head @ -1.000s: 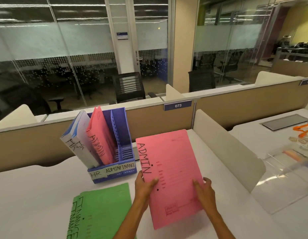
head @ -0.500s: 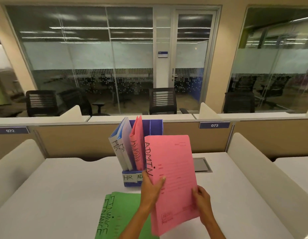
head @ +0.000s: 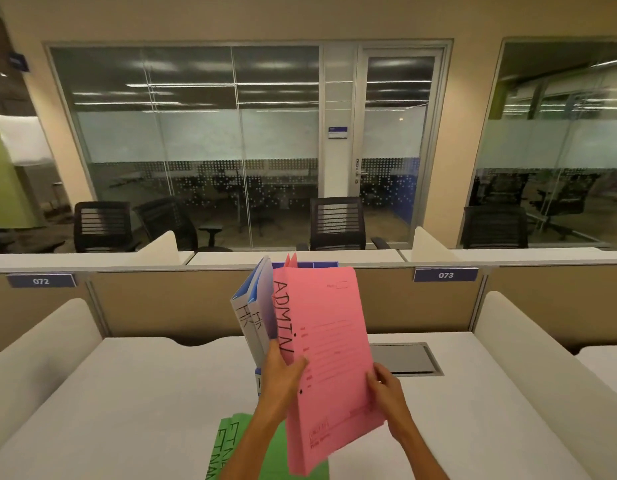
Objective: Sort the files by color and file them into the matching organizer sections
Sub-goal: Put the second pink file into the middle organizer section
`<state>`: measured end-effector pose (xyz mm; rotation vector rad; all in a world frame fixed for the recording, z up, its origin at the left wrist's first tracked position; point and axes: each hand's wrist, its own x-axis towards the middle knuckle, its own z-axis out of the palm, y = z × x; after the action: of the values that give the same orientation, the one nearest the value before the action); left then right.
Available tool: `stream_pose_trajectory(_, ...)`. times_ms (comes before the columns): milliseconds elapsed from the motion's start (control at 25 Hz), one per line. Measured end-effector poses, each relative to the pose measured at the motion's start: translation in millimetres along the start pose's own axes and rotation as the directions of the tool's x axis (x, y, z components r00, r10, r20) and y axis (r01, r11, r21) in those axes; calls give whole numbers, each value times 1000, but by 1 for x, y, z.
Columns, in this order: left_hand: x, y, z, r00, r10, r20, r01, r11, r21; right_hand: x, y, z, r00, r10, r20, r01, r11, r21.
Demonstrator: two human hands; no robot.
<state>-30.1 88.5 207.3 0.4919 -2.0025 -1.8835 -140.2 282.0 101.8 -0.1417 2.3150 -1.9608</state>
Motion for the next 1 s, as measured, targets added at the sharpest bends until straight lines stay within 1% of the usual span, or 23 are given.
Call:
stream_pose_trajectory(80, -2, 8, 0, 990, 69, -123, -62, 996, 62, 8, -5, 10, 1000, -27, 5, 28, 987, -159)
stream_pose_trajectory(160, -2, 16, 4, 958, 132, -253, -109, 989, 103, 15, -7, 21, 997, -82, 9, 80, 927, -367)
stream_pose_trajectory(240, 1, 23, 11, 922, 175, -347, -144, 983, 113, 18, -6, 34, 985, -154, 78, 172, 825, -538)
stream_pose_trajectory(320, 10, 29, 20, 892, 214, -397, -186, 976, 109, 22, -3, 47, 967, -198, 158, 253, 726, -640)
stream_pose_trajectory(400, 25, 31, 30, 861, 250, -443, -231, 968, 97, 26, 2, 60, 951, -206, 228, 308, 620, -722)
stream_pose_trajectory(520, 52, 29, 45, 806, 341, -483, -319, 939, 131, 34, 11, 75, 932, -191, 308, 363, 496, -789)
stream_pose_trajectory(640, 78, 17, 53, 783, 404, -473, -374, 913, 161, 42, 26, 85, 921, -191, 338, 388, 432, -814)
stream_pose_trajectory(720, 94, 5, 55, 777, 417, -472, -370, 908, 195, 48, 39, 89, 915, -206, 347, 403, 412, -817)
stream_pose_trajectory(760, 101, -1, 56, 777, 416, -473, -364, 909, 202, 49, 45, 89, 906, -239, 349, 420, 408, -810)
stream_pose_trajectory(800, 108, -7, 57, 776, 418, -472, -366, 909, 201, 50, 50, 89, 891, -287, 350, 443, 392, -806)
stream_pose_trajectory(840, 114, -12, 57, 773, 426, -470, -376, 905, 201, 50, 52, 88, 883, -293, 367, 458, 358, -814)
stream_pose_trajectory(880, 119, -18, 58, 765, 439, -471, -389, 898, 206, 49, 51, 88, 901, -225, 372, 431, 354, -830)
stream_pose_trajectory(920, 124, -22, 58, 758, 452, -471, -398, 892, 214, 49, 50, 89, 911, -195, 363, 410, 351, -842)
stream_pose_trajectory(1000, 136, -32, 60, 757, 455, -468, -390, 890, 234, 49, 54, 94, 932, -166, 322, 362, 384, -849)
